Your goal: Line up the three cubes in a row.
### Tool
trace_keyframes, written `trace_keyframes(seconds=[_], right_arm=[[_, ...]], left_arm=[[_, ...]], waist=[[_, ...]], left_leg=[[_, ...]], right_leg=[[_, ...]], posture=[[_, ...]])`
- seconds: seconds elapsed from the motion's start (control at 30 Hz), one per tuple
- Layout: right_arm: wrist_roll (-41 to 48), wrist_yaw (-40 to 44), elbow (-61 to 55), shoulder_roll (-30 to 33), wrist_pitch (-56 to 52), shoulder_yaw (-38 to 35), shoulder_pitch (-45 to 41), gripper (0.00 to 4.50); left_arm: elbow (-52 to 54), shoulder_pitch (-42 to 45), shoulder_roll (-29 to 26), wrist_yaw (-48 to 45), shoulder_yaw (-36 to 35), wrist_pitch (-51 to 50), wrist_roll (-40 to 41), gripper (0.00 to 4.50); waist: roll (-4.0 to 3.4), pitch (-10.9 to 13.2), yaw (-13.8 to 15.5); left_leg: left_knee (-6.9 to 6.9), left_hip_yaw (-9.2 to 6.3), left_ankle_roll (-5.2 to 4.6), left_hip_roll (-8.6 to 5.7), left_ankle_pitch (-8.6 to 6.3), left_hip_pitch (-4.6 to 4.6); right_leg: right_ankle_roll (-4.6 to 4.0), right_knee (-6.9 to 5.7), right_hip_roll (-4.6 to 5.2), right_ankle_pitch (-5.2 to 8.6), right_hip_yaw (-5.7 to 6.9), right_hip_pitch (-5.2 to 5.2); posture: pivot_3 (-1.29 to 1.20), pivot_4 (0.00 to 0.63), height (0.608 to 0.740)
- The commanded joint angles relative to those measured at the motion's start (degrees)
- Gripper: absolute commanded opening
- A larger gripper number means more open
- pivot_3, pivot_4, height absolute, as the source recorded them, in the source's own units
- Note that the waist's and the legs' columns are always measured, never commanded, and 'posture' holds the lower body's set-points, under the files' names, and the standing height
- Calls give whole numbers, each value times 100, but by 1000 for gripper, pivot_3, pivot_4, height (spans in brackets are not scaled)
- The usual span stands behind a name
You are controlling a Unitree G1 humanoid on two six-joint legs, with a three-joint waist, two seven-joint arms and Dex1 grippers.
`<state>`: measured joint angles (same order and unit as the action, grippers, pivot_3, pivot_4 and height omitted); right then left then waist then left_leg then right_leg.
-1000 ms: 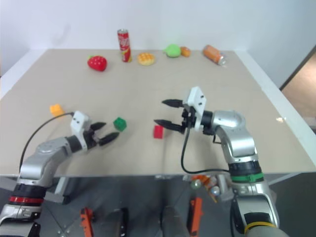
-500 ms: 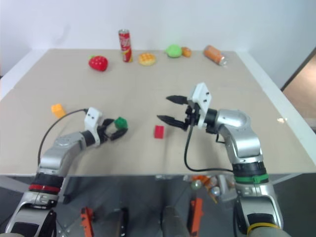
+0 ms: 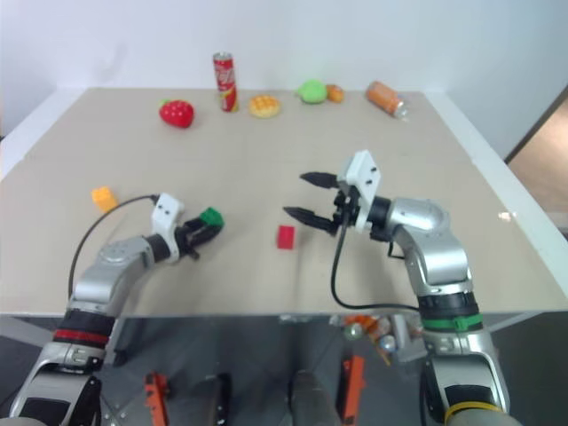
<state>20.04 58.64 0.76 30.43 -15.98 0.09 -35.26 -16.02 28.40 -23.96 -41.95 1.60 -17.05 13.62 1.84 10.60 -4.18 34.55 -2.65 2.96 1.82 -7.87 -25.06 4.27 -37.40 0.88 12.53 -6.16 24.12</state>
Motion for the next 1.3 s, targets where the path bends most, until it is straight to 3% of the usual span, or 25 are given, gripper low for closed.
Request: trace_keyframes(seconds=[0.03,0.23,0.5,0.8,1.3], right_arm=[[98,-32,-244,21,93,-75,-56,3788],[188,-180,-654,121,-91,-208,202,3788],[586,-749,-2149,506,-841,-661,1284,3788],[855,-1444,-3121,665,-1372,-1103,2004,3788],[1154,-1819,-3528,825,-1651,-1258,2279,3788]], left_arm=[[-281,277,-287,-935,125,948,-70,1314],[-1736,1050,-641,-2969,501,2493,-190,1314],[-4138,2626,-145,-3824,441,3349,-407,1314],[-5103,3103,415,-4186,520,3781,-769,1314],[-5596,3038,275,-3878,388,4074,-1302,1314]], waist=[[0,0,0],[0,0,11],[0,0,141],[0,0,140],[1,-1,140]], left_leg=[[0,0,0,0,0,0],[-2,1,1,1,0,-3],[-2,-1,-1,-4,-1,-22],[-1,-2,-3,-3,-2,-22],[1,-3,-3,-3,-2,-19]], right_leg=[[-1,0,0,0,0,0],[-4,1,0,2,1,5],[5,6,2,12,0,11],[3,6,0,11,-1,12],[3,6,0,8,-1,9]], posture=[[0,150,740],[0,150,740],[0,150,740],[0,150,740],[0,150,740]])
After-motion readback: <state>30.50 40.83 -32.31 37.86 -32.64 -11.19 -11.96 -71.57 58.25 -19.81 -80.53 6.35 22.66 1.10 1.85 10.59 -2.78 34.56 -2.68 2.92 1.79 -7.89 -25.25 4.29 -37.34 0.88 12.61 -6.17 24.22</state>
